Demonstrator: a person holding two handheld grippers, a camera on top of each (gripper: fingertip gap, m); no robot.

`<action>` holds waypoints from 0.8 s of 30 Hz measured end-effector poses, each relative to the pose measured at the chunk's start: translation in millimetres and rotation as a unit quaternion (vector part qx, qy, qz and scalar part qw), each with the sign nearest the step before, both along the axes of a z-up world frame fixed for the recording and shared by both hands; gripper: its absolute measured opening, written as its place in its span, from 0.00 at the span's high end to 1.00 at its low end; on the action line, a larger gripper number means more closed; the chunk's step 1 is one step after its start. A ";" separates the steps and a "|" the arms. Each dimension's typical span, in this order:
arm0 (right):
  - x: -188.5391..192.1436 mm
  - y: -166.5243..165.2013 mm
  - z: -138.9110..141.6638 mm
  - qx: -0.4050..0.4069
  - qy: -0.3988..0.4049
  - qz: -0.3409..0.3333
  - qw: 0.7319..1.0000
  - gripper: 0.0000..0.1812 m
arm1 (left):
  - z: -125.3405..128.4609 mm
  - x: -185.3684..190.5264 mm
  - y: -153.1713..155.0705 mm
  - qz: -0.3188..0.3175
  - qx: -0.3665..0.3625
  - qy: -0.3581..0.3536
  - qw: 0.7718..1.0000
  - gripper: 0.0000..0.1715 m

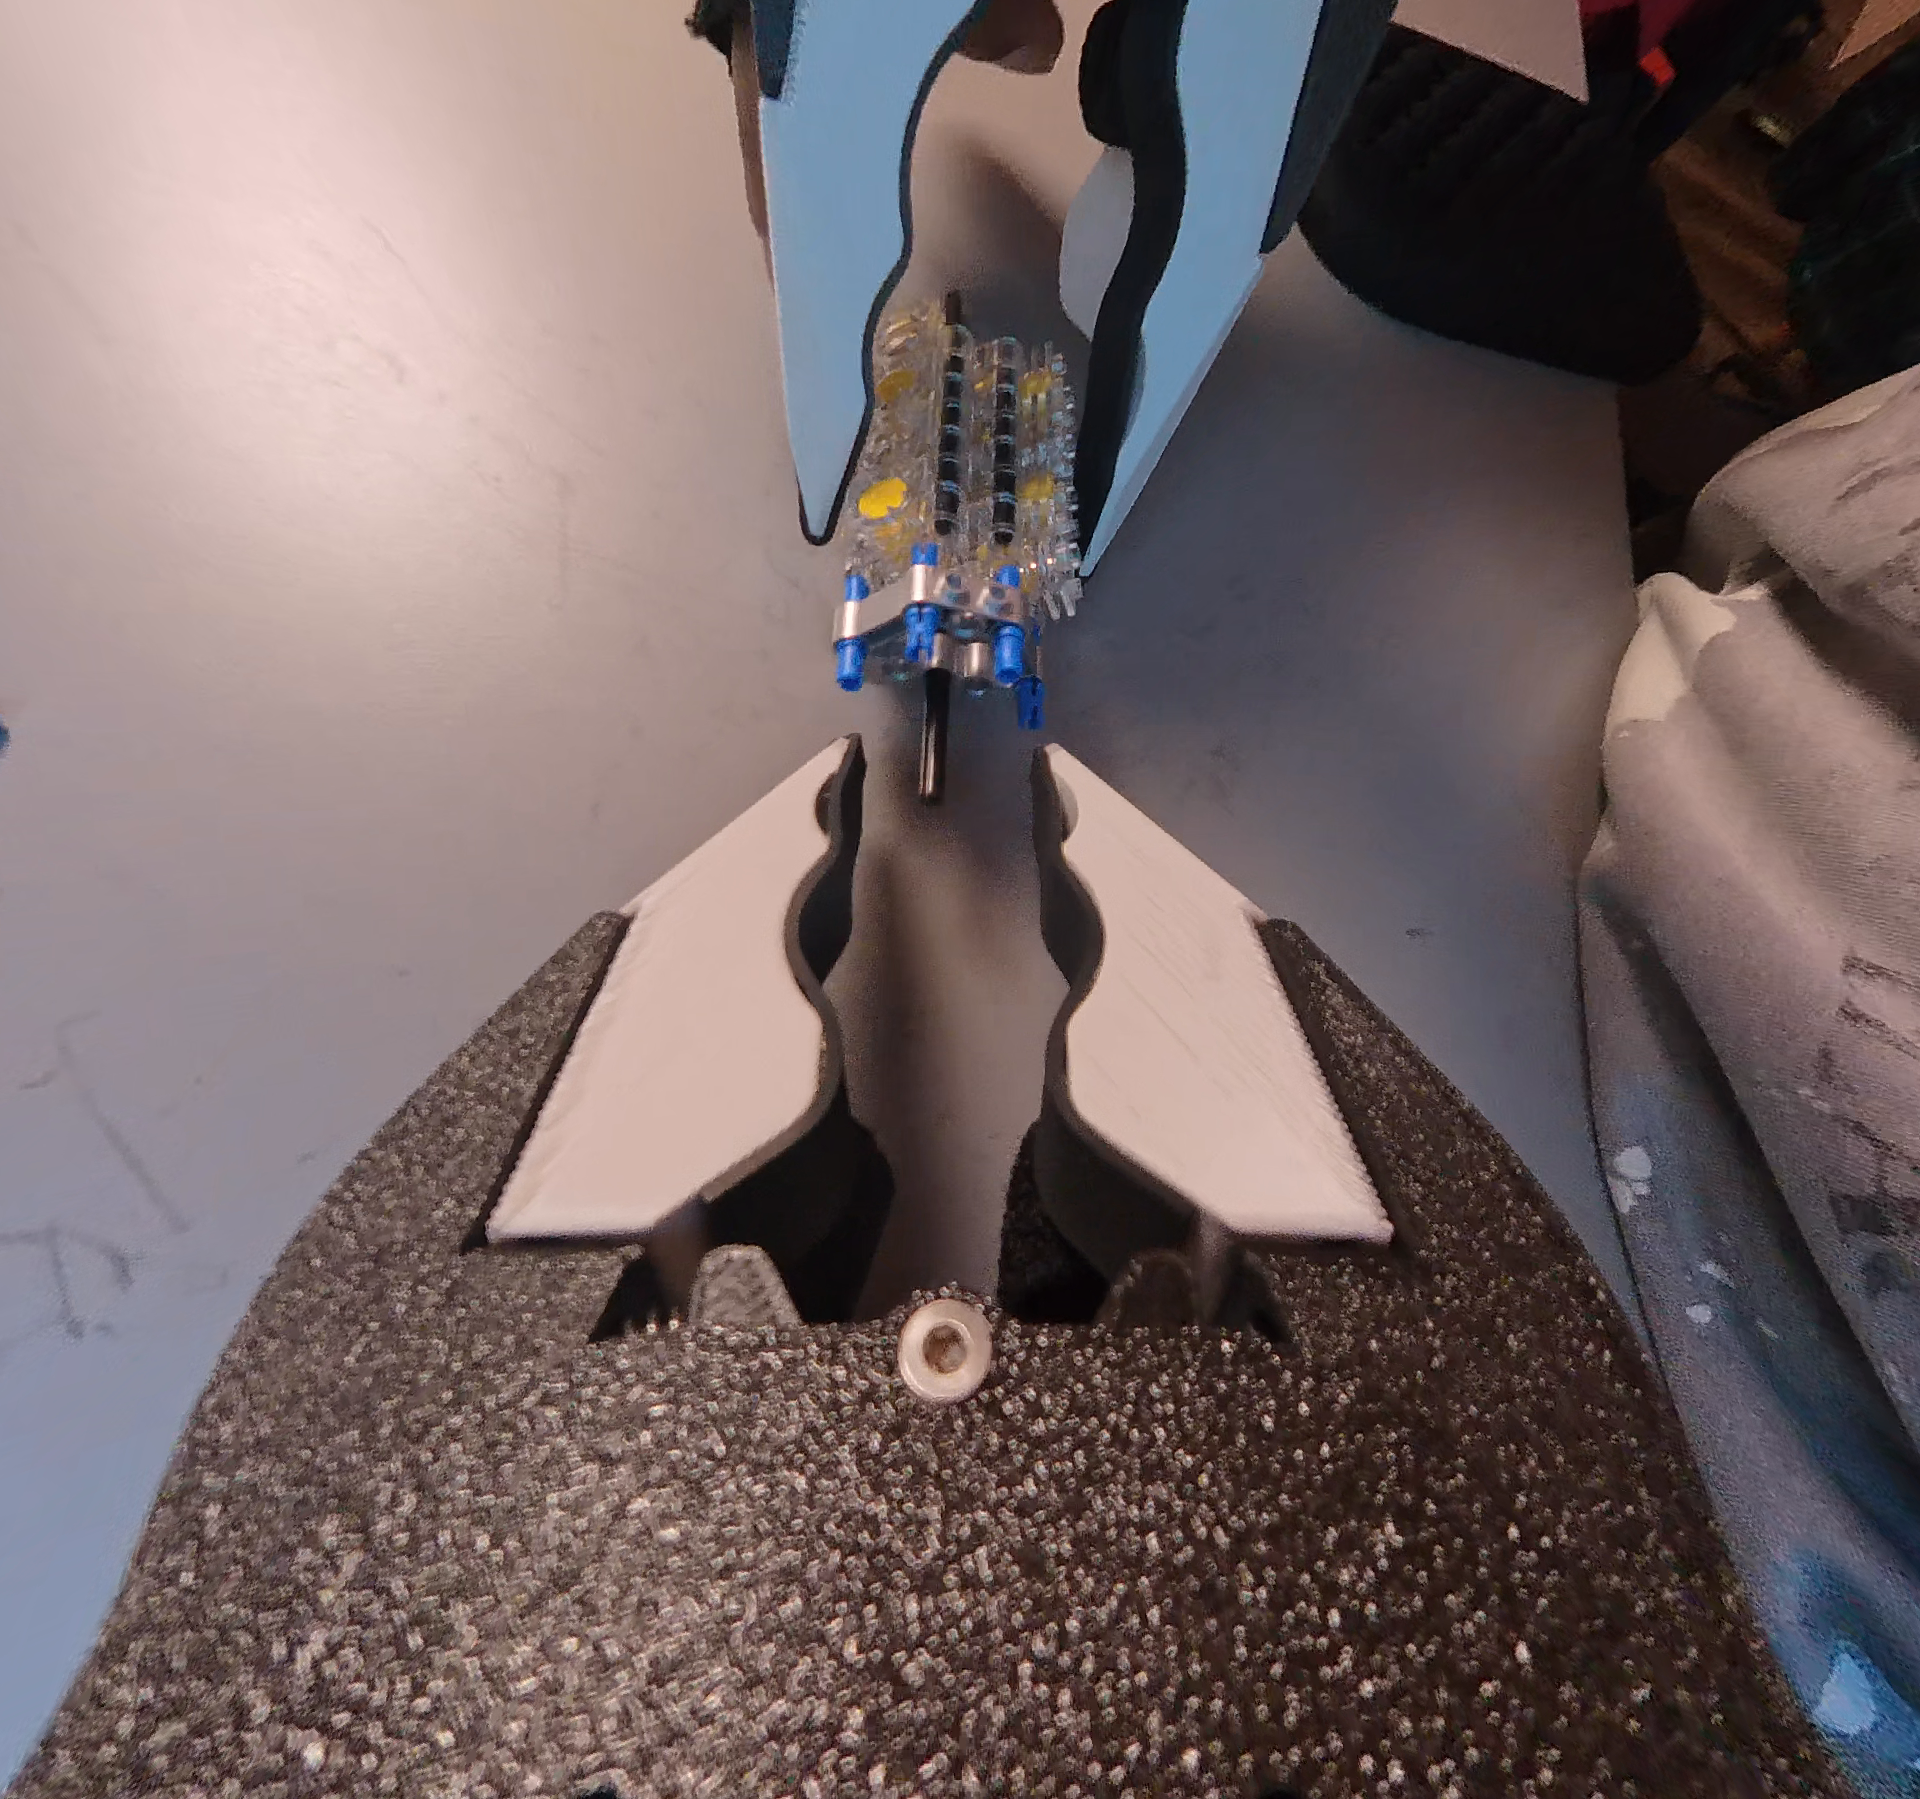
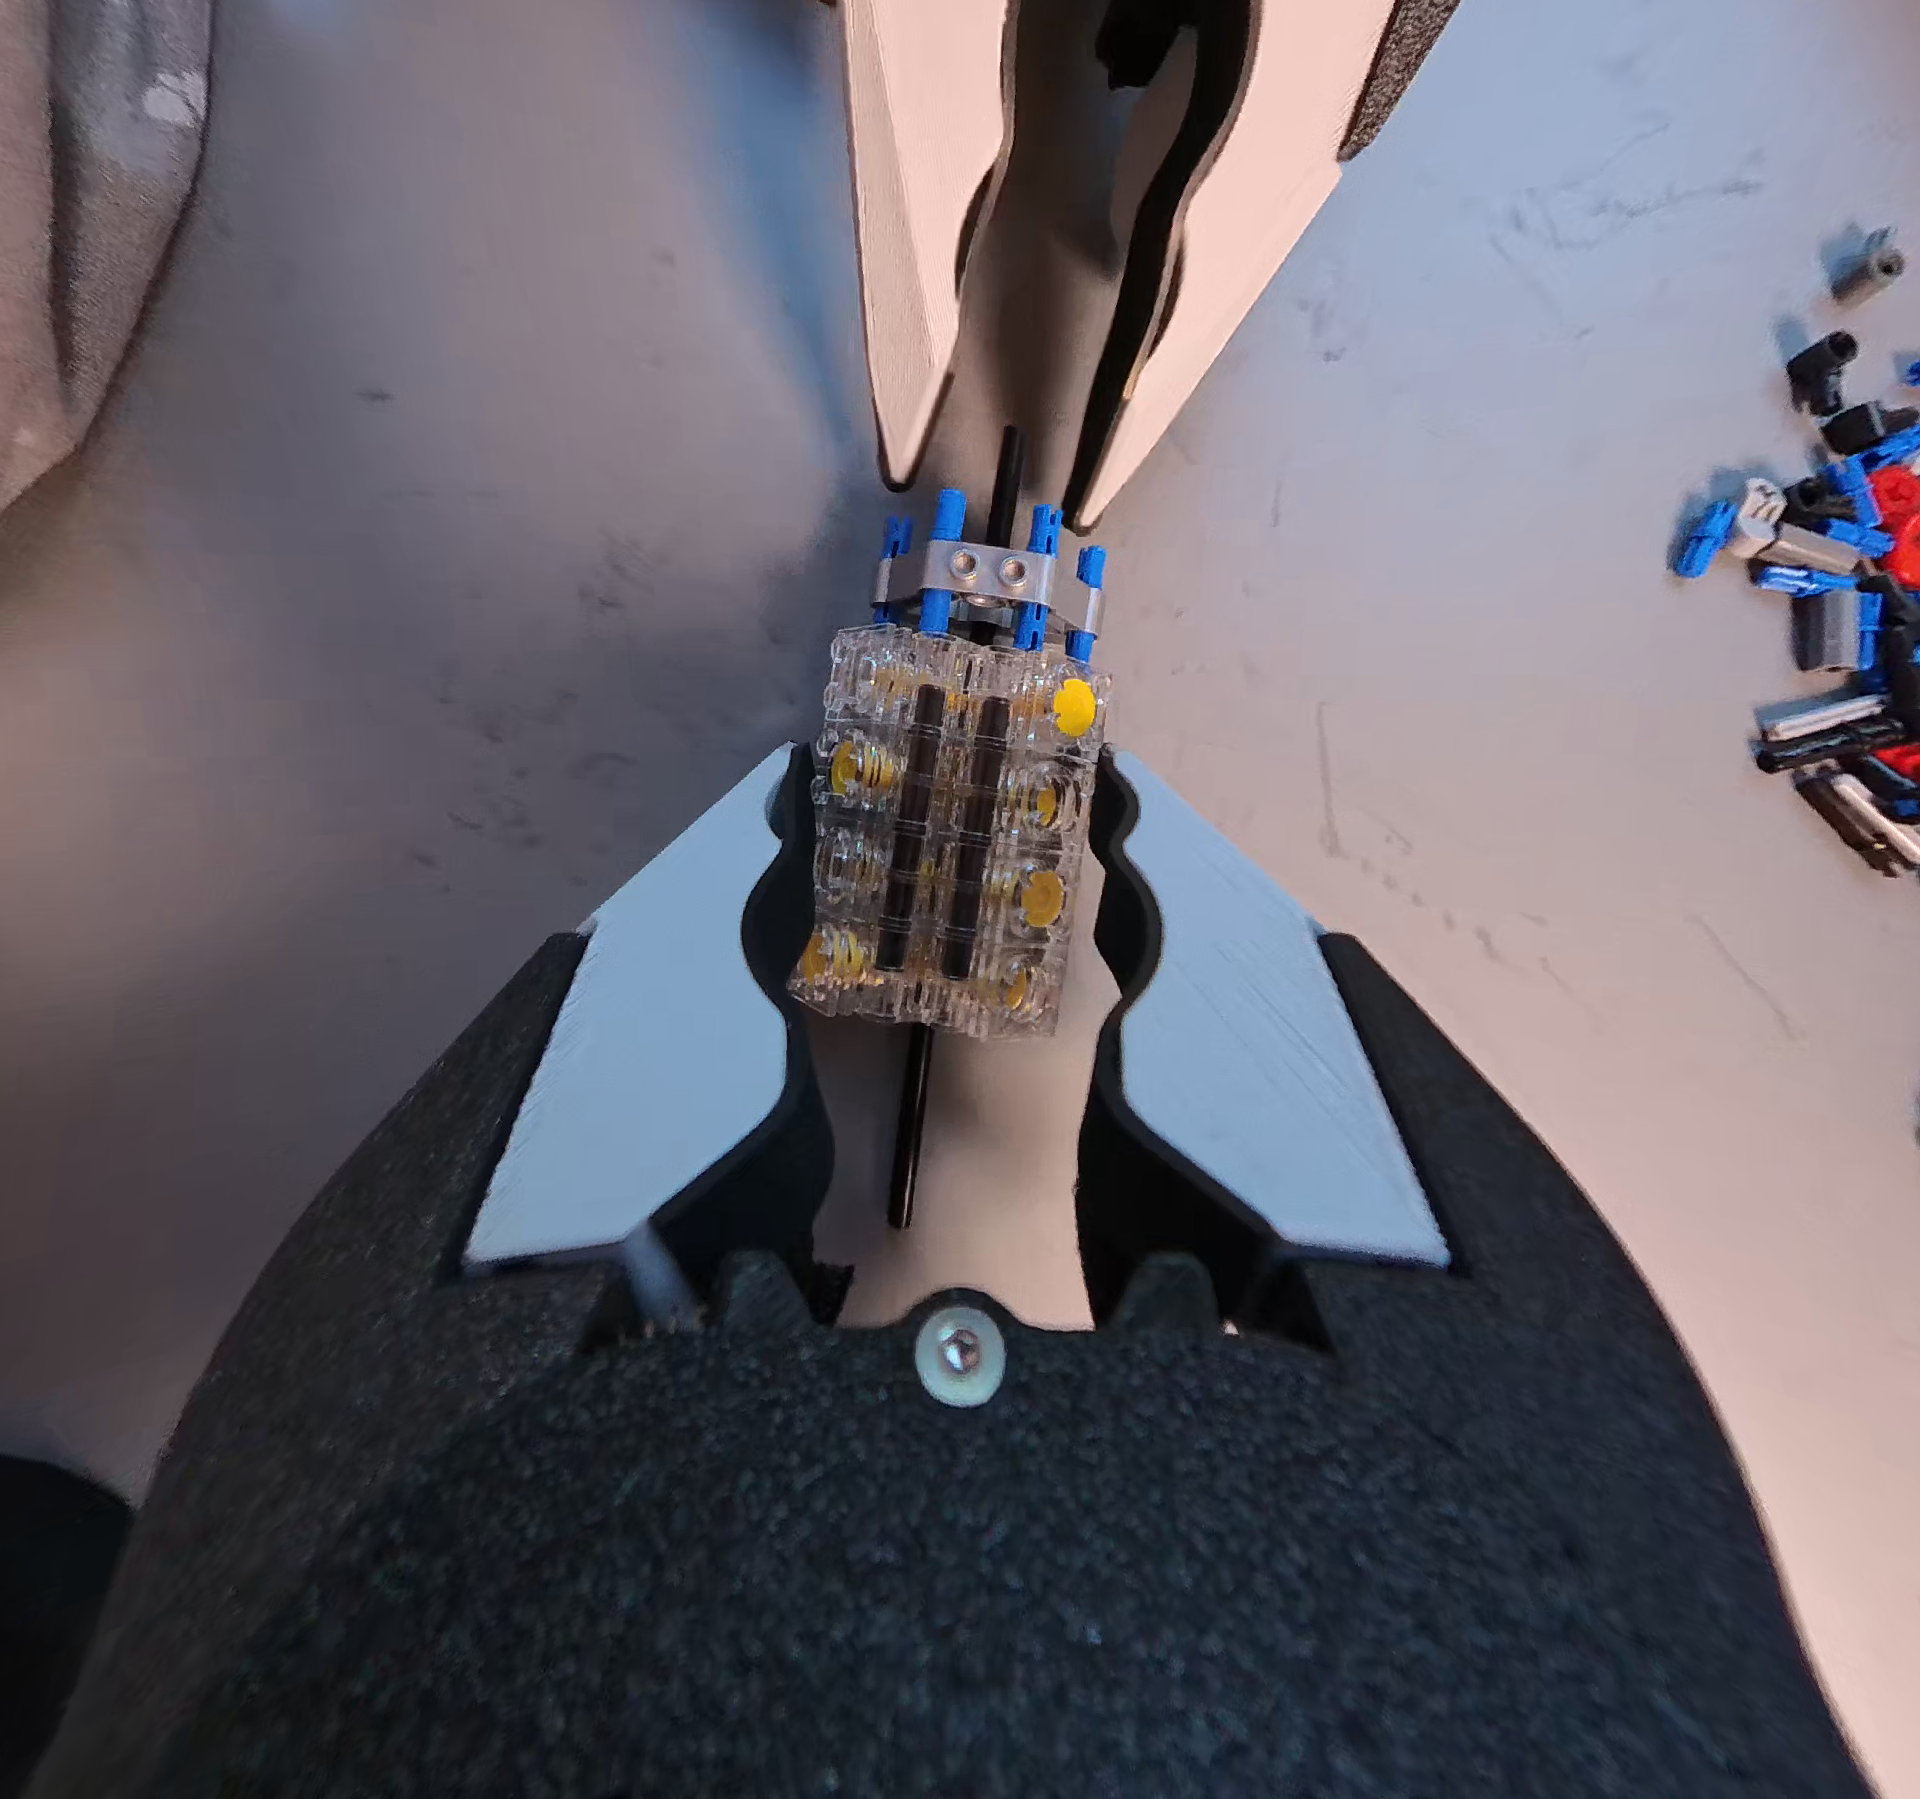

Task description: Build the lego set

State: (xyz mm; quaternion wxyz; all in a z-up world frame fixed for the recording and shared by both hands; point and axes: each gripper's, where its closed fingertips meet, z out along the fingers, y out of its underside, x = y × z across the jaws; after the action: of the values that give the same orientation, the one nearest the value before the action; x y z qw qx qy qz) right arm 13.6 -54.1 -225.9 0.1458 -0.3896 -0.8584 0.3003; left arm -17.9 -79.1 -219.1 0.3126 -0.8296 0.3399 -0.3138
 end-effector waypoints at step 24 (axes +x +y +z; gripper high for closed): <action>1.6 -0.5 5.2 0.019 0.015 -0.005 1.000 0.72 | 1.2 4.0 7.2 0.027 -0.037 -0.046 0.998 0.76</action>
State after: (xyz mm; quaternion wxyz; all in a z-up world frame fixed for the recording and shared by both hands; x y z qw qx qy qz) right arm 15.2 -54.6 -220.7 0.1671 -0.3867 -0.8596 0.2892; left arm -13.9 -71.9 -218.0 0.3054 -0.8341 0.2913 -0.3551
